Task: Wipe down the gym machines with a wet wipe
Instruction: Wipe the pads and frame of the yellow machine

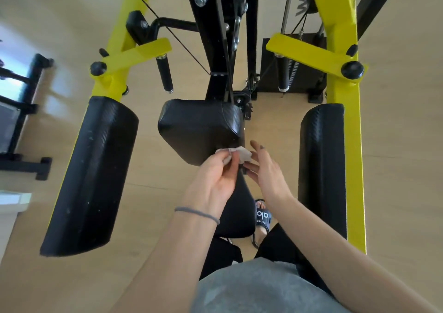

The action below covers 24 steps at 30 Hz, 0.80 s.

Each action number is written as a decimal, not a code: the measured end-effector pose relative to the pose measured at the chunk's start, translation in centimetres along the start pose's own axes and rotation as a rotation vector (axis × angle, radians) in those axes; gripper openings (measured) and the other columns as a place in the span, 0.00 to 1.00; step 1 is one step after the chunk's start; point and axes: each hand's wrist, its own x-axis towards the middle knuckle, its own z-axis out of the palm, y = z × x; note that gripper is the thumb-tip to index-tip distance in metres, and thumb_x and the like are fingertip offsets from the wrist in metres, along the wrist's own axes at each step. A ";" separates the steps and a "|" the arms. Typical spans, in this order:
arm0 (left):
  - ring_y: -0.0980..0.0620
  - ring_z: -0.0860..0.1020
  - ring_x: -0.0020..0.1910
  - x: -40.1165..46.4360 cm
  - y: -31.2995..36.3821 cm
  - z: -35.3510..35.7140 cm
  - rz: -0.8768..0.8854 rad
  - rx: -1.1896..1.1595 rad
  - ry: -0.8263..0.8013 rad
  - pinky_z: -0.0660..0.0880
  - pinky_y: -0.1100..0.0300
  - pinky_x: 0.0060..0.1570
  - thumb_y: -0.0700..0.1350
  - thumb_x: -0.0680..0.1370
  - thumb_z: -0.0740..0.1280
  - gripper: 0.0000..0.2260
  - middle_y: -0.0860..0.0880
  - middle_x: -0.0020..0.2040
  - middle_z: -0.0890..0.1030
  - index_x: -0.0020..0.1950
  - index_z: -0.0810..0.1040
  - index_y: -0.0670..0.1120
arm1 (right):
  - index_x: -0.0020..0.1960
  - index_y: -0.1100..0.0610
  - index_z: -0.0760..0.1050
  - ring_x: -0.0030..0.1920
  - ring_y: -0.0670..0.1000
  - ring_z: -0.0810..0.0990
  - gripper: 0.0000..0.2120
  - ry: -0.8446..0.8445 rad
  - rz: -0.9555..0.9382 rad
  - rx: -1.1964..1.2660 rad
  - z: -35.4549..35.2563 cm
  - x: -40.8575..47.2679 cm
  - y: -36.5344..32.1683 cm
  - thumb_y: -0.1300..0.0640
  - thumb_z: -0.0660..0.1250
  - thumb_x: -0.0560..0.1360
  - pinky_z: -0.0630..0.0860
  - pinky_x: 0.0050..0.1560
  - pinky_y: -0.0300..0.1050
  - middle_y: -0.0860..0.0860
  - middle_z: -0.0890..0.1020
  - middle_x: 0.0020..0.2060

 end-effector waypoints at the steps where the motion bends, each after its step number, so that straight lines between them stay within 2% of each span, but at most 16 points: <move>1: 0.49 0.78 0.50 -0.3 0.2 -0.1 0.023 0.020 -0.008 0.81 0.63 0.44 0.32 0.82 0.62 0.08 0.39 0.47 0.77 0.44 0.75 0.36 | 0.70 0.45 0.72 0.64 0.49 0.79 0.17 -0.018 -0.037 0.045 0.4 -0.7 0.0 0.49 0.52 0.86 0.71 0.73 0.54 0.47 0.81 0.61; 3: 0.51 0.80 0.49 -0.7 0.5 -0.5 0.075 0.104 -0.028 0.82 0.64 0.44 0.34 0.82 0.63 0.06 0.42 0.47 0.79 0.46 0.76 0.37 | 0.73 0.47 0.72 0.67 0.47 0.77 0.19 -0.032 -0.129 0.100 1.4 -2.1 0.1 0.47 0.54 0.85 0.69 0.74 0.53 0.48 0.81 0.65; 6: 0.50 0.84 0.52 -1.6 0.6 -1.5 0.147 0.223 -0.079 0.80 0.59 0.57 0.36 0.81 0.66 0.06 0.41 0.52 0.85 0.54 0.80 0.35 | 0.75 0.42 0.69 0.73 0.42 0.70 0.22 0.008 -0.265 0.073 2.9 -4.0 0.4 0.42 0.55 0.82 0.63 0.77 0.52 0.42 0.75 0.72; 8: 0.48 0.85 0.54 -2.6 1.1 -1.7 0.179 0.341 -0.091 0.79 0.55 0.61 0.38 0.80 0.70 0.09 0.41 0.53 0.86 0.58 0.81 0.35 | 0.75 0.43 0.69 0.75 0.40 0.67 0.20 0.051 -0.303 0.068 3.6 -4.8 0.7 0.44 0.55 0.84 0.62 0.78 0.51 0.40 0.73 0.73; 11: 0.49 0.85 0.52 -4.1 2.3 -1.8 0.286 0.649 -0.142 0.80 0.54 0.57 0.46 0.79 0.72 0.10 0.45 0.49 0.87 0.55 0.84 0.41 | 0.76 0.47 0.70 0.76 0.36 0.63 0.19 0.135 -0.389 0.031 5.0 -5.8 1.4 0.51 0.54 0.86 0.60 0.79 0.44 0.39 0.69 0.75; 14: 0.55 0.85 0.48 -4.9 4.0 -2.4 0.437 0.960 -0.171 0.81 0.57 0.52 0.51 0.82 0.65 0.10 0.53 0.44 0.87 0.47 0.85 0.51 | 0.80 0.48 0.61 0.77 0.32 0.54 0.24 0.200 -0.455 -0.094 7.1 -5.8 1.8 0.50 0.52 0.84 0.53 0.78 0.37 0.36 0.59 0.78; 16: 0.57 0.83 0.46 -4.7 5.2 -3.7 0.691 1.260 -0.198 0.81 0.53 0.51 0.53 0.83 0.62 0.12 0.54 0.43 0.85 0.47 0.83 0.53 | 0.83 0.49 0.53 0.78 0.32 0.48 0.27 0.232 -0.485 -0.172 8.5 -5.5 1.9 0.47 0.49 0.84 0.49 0.76 0.31 0.37 0.53 0.80; 18: 0.57 0.80 0.45 -4.5 6.9 -5.1 1.107 1.393 -0.212 0.80 0.52 0.47 0.51 0.84 0.61 0.10 0.54 0.46 0.82 0.51 0.81 0.51 | 0.83 0.49 0.48 0.78 0.33 0.44 0.28 0.294 -0.519 -0.262 9.7 -5.1 1.9 0.45 0.45 0.84 0.46 0.73 0.27 0.40 0.48 0.82; 20: 0.54 0.78 0.48 -3.9 9.3 -5.6 1.540 1.439 -0.159 0.78 0.56 0.44 0.48 0.84 0.61 0.09 0.51 0.53 0.79 0.57 0.78 0.47 | 0.83 0.50 0.45 0.79 0.35 0.42 0.28 0.391 -0.569 -0.357 10.9 -4.3 2.0 0.44 0.43 0.84 0.46 0.75 0.29 0.42 0.45 0.82; 21: 0.51 0.77 0.51 -3.0 10.6 -5.5 1.704 1.493 -0.121 0.77 0.56 0.46 0.47 0.84 0.60 0.10 0.49 0.55 0.78 0.60 0.77 0.46 | 0.83 0.51 0.45 0.80 0.37 0.42 0.28 0.442 -0.589 -0.384 11.6 -3.9 2.1 0.45 0.43 0.84 0.47 0.77 0.33 0.43 0.44 0.82; 22: 0.48 0.76 0.54 -1.9 11.8 -4.7 1.803 1.568 -0.088 0.76 0.55 0.50 0.47 0.84 0.59 0.11 0.47 0.58 0.78 0.62 0.76 0.45 | 0.83 0.52 0.44 0.80 0.38 0.42 0.28 0.480 -0.601 -0.389 12.1 -3.4 2.3 0.46 0.43 0.85 0.48 0.79 0.37 0.44 0.43 0.83; 24: 0.45 0.76 0.58 0.5 13.6 -2.9 1.787 1.683 -0.106 0.73 0.51 0.57 0.48 0.85 0.55 0.14 0.46 0.59 0.79 0.63 0.76 0.45 | 0.83 0.54 0.44 0.81 0.40 0.42 0.28 0.548 -0.617 -0.373 13.0 -2.7 2.7 0.48 0.44 0.85 0.51 0.81 0.45 0.45 0.43 0.83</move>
